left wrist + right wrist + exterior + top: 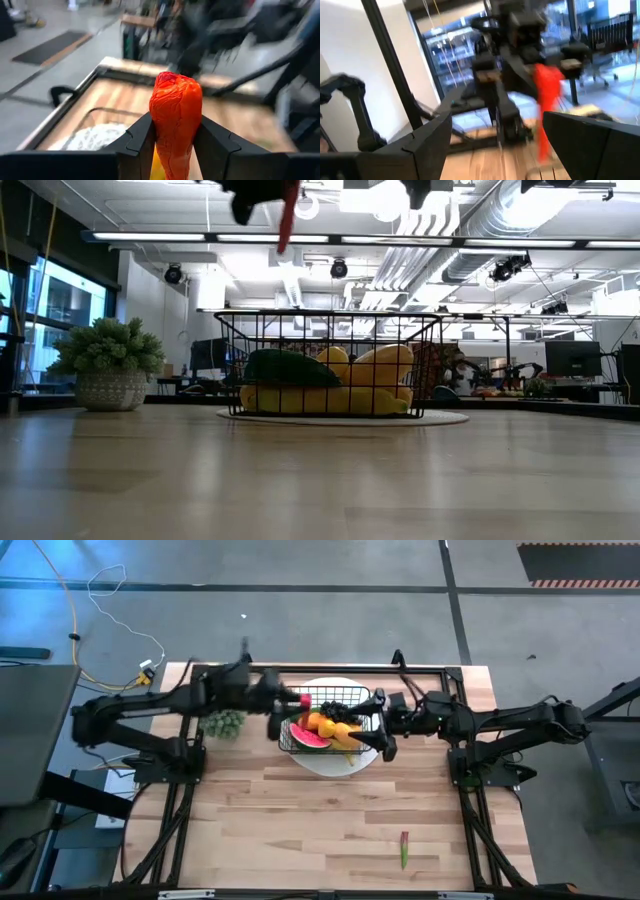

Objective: Build produce basket
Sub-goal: Put the orange chili pepper into the wire basket

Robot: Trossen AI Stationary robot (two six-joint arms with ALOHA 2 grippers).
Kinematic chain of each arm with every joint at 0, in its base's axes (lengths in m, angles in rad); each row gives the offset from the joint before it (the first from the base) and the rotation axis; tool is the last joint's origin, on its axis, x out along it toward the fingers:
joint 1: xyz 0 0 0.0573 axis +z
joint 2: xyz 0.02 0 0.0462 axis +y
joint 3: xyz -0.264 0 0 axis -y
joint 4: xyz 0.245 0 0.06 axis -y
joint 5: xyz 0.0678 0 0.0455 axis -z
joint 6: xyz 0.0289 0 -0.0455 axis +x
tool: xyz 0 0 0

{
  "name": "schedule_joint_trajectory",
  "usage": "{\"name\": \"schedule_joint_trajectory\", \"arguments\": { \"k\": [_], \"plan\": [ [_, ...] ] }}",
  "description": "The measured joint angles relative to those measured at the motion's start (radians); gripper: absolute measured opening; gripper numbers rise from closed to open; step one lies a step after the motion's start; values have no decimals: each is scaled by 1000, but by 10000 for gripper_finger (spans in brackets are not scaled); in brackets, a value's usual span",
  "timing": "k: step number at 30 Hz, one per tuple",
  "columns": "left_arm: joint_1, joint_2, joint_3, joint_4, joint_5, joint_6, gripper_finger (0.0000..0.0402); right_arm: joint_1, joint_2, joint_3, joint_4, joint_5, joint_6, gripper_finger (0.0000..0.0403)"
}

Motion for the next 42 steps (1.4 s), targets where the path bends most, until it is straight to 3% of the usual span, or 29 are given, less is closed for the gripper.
{"name": "schedule_joint_trajectory", "arguments": {
  "k": [7, 13, 18, 25, 42],
  "plan": [
    [48, 317, 405, -443, 4, 234, 108, 0, -2, 0, 65, 0, 0, 293],
    [40, 527, 587, -632, 33, 282, 108, 0, -2, 0, 60, -2, 11, 293],
    [16, 619, 613, -663, 83, 323, 108, 0, -2, 0, 60, -3, 11, 293],
    [-22, 693, 612, -764, 3, 451, 108, 0, -1, 0, 60, -6, 12, 293],
    [-83, 732, 612, -763, -11, 515, 108, 0, -1, 1, 44, -6, 11, 293]
  ]
}}
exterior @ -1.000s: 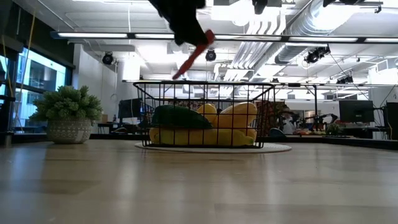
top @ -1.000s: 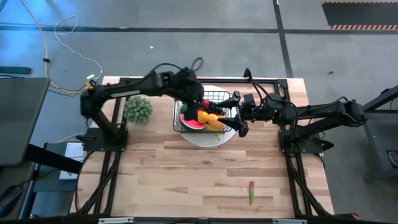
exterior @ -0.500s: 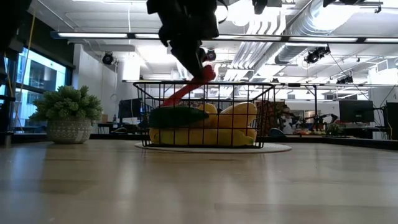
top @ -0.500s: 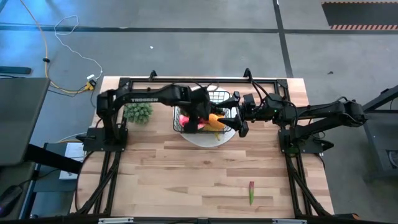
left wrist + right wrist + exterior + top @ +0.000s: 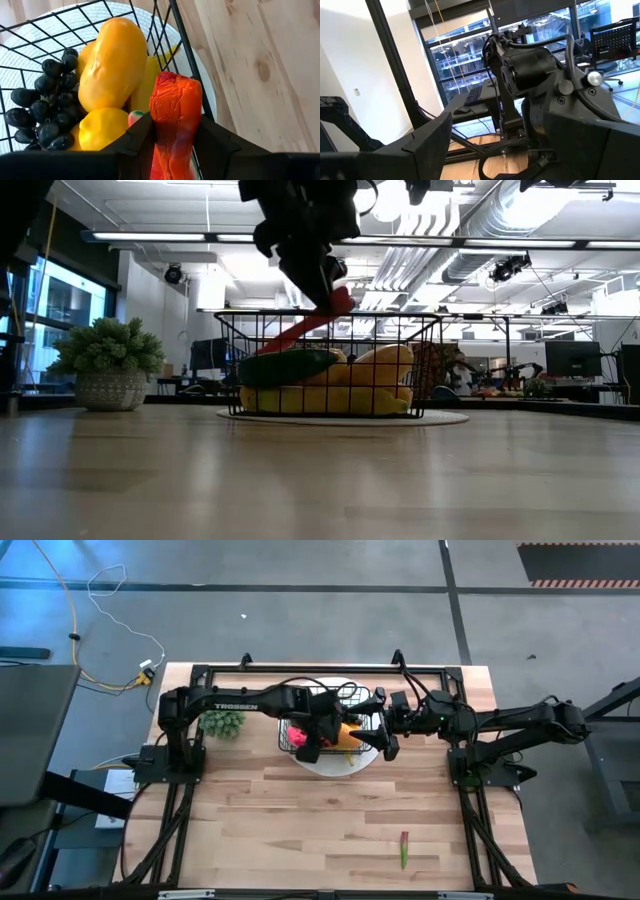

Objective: Build produce basket
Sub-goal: Put the orange chili pepper into the wire basket, then put the green dragon fruit leaf into the wire basket

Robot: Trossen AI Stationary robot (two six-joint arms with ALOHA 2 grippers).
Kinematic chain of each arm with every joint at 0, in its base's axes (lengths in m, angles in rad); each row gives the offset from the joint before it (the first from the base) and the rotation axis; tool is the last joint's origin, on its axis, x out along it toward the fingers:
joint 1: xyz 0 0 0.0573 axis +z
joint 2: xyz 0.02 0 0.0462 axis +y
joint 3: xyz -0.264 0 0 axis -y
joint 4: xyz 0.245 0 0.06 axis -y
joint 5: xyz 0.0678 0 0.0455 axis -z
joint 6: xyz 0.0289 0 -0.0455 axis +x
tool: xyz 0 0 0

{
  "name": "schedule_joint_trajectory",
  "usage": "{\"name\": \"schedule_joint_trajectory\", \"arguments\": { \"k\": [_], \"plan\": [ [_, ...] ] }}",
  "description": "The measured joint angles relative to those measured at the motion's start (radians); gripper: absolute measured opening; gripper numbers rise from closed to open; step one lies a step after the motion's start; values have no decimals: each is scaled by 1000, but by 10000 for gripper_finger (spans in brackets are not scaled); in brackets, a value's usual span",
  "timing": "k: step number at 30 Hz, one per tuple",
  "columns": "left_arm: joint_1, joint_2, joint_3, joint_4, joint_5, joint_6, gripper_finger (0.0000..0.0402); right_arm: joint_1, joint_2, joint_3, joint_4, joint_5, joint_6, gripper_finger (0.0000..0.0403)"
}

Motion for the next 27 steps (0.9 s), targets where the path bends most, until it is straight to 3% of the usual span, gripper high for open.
{"name": "schedule_joint_trajectory", "arguments": {
  "k": [5, 17, 24, 27],
  "plan": [
    [3, 0, 0, 0, -3, -24, 119, 0, 0, 0, -3, 0, -2, 293],
    [8, 2, 32, -13, -13, -78, 226, 0, 0, 0, -7, 5, -2, 293],
    [57, -12, 188, -193, -7, -156, 232, 0, 0, 1, 22, 4, -3, 293],
    [98, -72, 197, -189, 29, -240, 231, 0, 0, 1, 28, 4, -3, 293]
  ]
}}
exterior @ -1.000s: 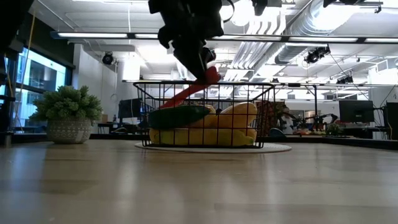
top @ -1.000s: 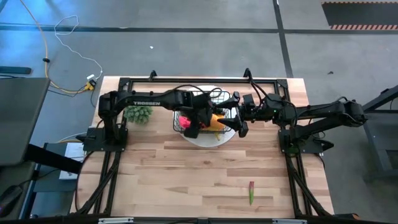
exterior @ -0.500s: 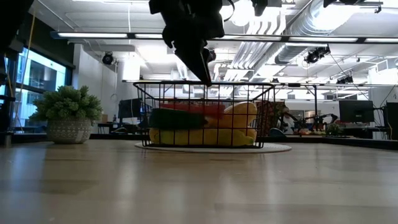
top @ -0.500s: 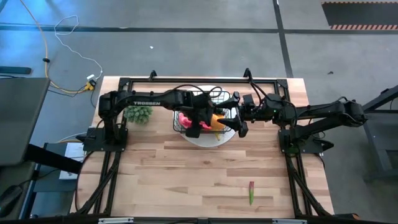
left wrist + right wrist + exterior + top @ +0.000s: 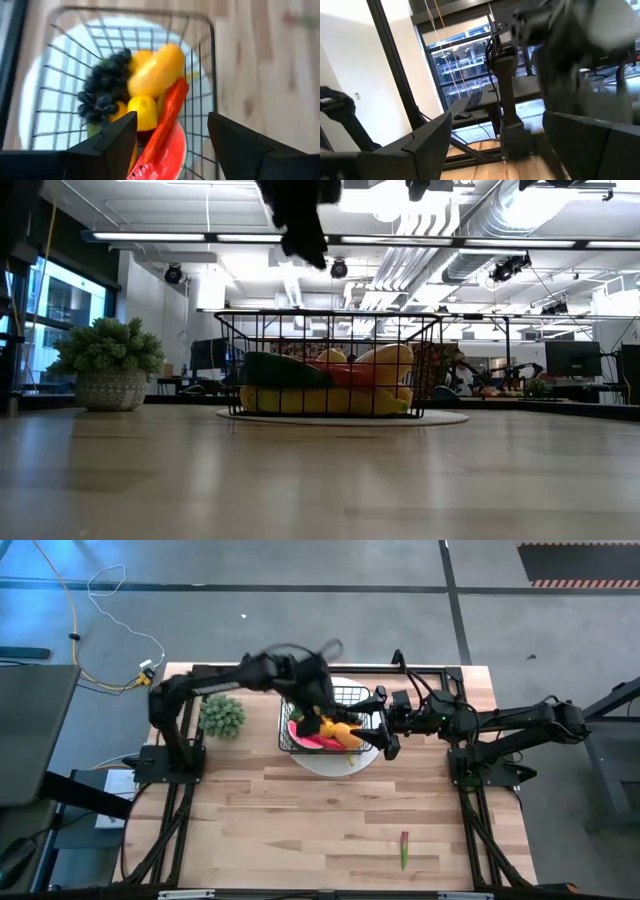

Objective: Build produce basket
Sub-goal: Put the green dragon fruit leaf into the wire basket

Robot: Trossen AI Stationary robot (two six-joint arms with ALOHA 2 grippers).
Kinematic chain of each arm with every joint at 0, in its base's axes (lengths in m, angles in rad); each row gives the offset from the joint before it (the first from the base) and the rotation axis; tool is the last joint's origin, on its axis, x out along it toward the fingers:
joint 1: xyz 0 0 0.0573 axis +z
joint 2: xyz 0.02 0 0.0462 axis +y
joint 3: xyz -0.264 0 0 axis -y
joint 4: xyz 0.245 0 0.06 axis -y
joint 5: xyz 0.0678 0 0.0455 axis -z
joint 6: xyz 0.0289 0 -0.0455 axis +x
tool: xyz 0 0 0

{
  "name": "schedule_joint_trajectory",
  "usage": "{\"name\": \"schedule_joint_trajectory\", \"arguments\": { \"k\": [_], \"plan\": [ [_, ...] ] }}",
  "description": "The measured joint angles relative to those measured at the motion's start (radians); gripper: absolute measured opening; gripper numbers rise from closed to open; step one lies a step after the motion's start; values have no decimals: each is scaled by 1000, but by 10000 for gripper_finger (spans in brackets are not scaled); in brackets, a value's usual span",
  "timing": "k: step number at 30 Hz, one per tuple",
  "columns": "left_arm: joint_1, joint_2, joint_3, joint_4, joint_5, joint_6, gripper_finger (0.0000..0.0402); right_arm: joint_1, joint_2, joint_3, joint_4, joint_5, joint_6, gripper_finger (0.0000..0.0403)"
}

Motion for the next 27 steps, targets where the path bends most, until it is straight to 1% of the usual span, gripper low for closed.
{"name": "schedule_joint_trajectory", "arguments": {
  "k": [2, 4, 7, 9, 12, 17, 19, 21, 24, 27],
  "plan": [
    [30, -52, -1, 18, 42, -45, 231, 0, 0, 0, 0, 0, 0, 293],
    [50, -124, -31, 106, 79, -84, 231, 0, 0, 0, -2, 0, 0, 293],
    [62, -274, -151, 293, 105, -136, 231, 0, 0, 0, -3, 0, 0, 293],
    [61, -384, -267, 436, 105, -177, 231, 0, 0, 0, -3, 0, 0, 293],
    [46, -554, -478, 670, 105, -262, 231, 0, 0, 0, -3, -1, -15, 293],
    [-18, -821, -830, 1031, 104, -354, 231, 0, 0, 0, -3, 4, -34, 293],
    [-52, -903, -954, 1162, 81, -387, 231, 0, 0, 0, -4, 6, -34, 293],
    [-84, -967, -1052, 1263, 31, -430, 231, 0, 0, 0, -4, 7, -34, 293],
    [-115, -1039, -1154, 1333, -41, -458, 231, 0, 0, 0, -8, 7, -39, 293],
    [-130, -1075, -1204, 1332, -69, -456, 231, 0, 0, 0, -18, 7, -62, 293]
  ]
}}
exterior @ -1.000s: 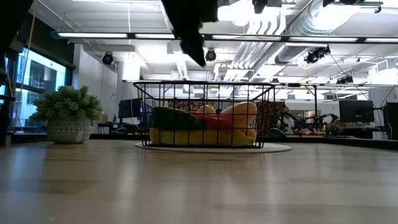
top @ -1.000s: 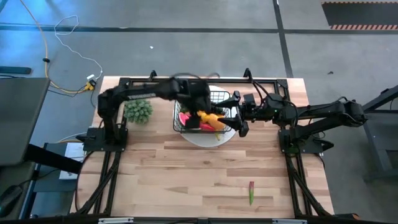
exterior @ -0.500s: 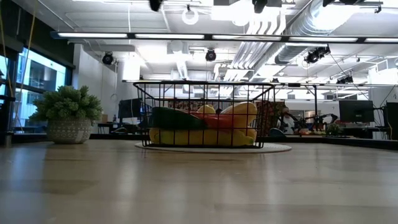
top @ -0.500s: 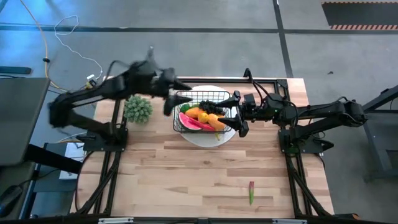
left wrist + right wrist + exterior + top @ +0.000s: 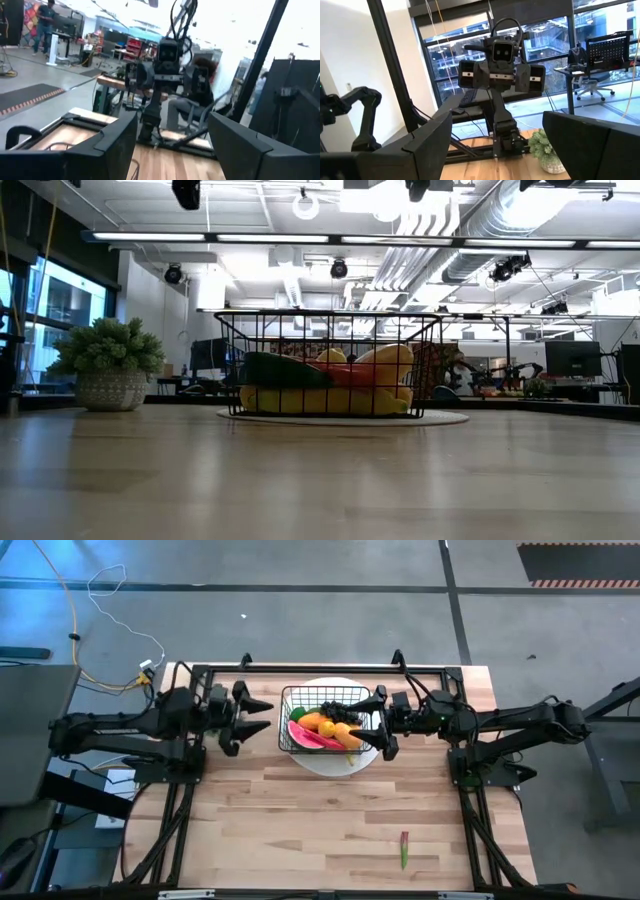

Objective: Build produce basket
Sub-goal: Put the green dragon fruit leaf into the wire basket

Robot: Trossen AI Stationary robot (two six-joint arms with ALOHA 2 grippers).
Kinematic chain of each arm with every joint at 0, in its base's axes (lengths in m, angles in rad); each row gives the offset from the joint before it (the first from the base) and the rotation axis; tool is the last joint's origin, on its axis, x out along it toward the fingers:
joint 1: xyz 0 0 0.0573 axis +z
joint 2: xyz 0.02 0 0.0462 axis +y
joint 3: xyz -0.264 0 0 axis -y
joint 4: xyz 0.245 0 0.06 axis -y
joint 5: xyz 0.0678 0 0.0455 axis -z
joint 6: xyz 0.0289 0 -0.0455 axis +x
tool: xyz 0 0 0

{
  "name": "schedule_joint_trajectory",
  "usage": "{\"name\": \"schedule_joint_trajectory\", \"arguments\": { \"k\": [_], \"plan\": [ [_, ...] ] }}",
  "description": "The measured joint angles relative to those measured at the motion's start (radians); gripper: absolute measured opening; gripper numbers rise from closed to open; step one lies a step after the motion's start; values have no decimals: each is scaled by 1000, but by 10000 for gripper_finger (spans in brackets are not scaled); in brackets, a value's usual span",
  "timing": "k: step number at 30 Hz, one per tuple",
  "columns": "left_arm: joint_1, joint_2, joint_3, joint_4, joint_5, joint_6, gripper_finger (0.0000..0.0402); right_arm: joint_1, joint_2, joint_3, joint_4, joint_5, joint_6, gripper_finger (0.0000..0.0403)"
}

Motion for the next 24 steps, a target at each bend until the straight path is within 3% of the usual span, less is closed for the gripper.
{"name": "schedule_joint_trajectory", "arguments": {
  "k": [7, 21, 24],
  "plan": [
    [-6, 0, -18, -15, 59, 136, 231, 0, 0, 0, -48, 1, -25, 293],
    [-6, 8, -18, -8, 56, 130, 231, 0, 0, 0, -77, 1, -27, 293],
    [-6, 8, -18, -9, 55, 130, 231, -1, 0, 0, -87, 2, -90, 293]
  ]
}}
